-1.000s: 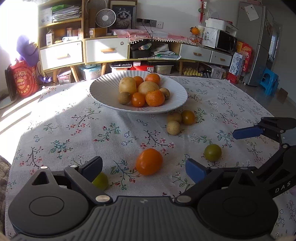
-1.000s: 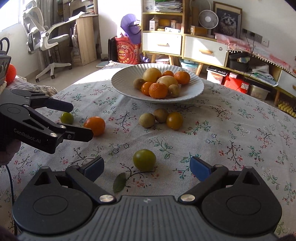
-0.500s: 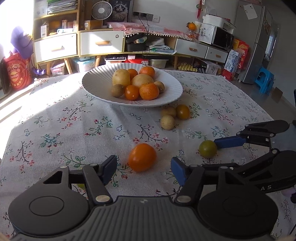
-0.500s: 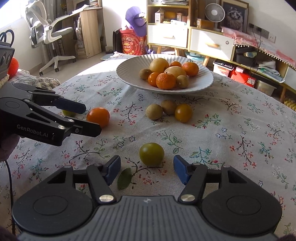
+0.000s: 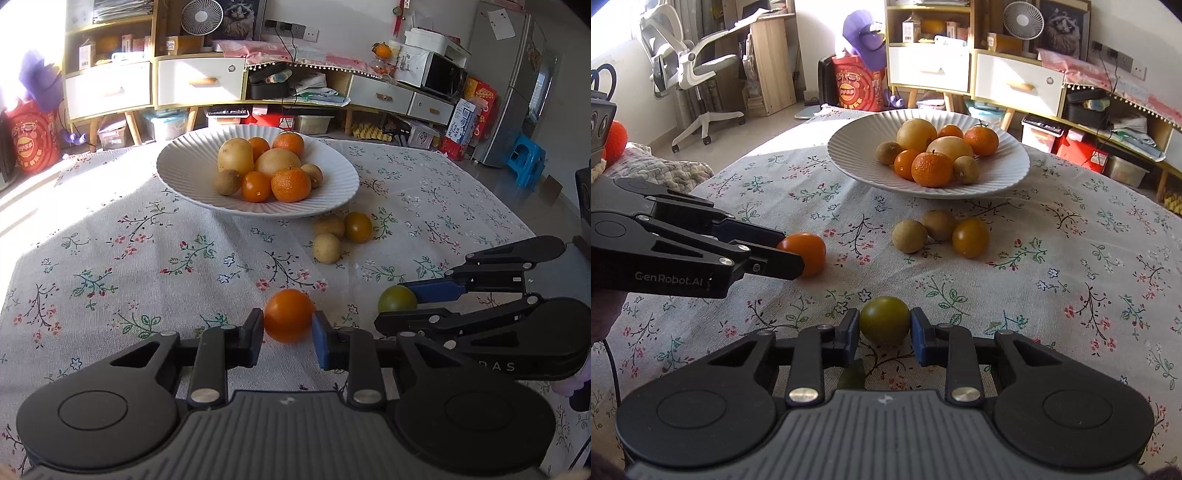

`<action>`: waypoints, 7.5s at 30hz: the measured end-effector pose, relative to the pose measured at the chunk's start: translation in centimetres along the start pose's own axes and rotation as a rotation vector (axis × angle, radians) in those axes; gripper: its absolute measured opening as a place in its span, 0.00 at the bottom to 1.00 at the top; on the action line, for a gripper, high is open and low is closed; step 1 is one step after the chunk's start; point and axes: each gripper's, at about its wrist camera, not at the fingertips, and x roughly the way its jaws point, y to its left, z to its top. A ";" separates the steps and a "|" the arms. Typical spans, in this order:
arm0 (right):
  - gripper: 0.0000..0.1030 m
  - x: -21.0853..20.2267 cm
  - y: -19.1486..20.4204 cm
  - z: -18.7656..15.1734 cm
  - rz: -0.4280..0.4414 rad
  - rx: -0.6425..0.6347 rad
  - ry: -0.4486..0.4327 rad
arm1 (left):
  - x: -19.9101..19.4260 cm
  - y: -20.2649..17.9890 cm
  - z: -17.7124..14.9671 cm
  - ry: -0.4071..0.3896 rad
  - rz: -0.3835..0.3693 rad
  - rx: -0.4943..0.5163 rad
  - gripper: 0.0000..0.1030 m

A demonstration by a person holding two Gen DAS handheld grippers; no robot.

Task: Organize fruits
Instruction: 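Grasp an orange with the left tool while the right tool grasps a green lime, then lift the orange and lime and carry them over the white plate, then lower the orange and lime into the plate and open both tools, then withdraw both tools from the plate toward the loose fruit, then grasp a small tan fruit with the left tool while the right tool grasps a brown-orange fruit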

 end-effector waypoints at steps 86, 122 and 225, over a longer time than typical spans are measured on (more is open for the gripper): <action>0.28 5.4 -9.5 9.6 -0.002 0.269 -0.078 | 4.7 1.0 7.2 -0.035 0.045 -0.057 0.19; 0.97 -0.6 -6.2 8.8 -0.092 0.257 -0.089 | -1.3 1.4 6.5 -0.010 0.197 0.033 0.92; 0.24 -0.3 -5.9 5.4 -0.029 0.260 -0.042 | 1.0 -1.4 5.3 -0.023 -0.007 -0.107 0.11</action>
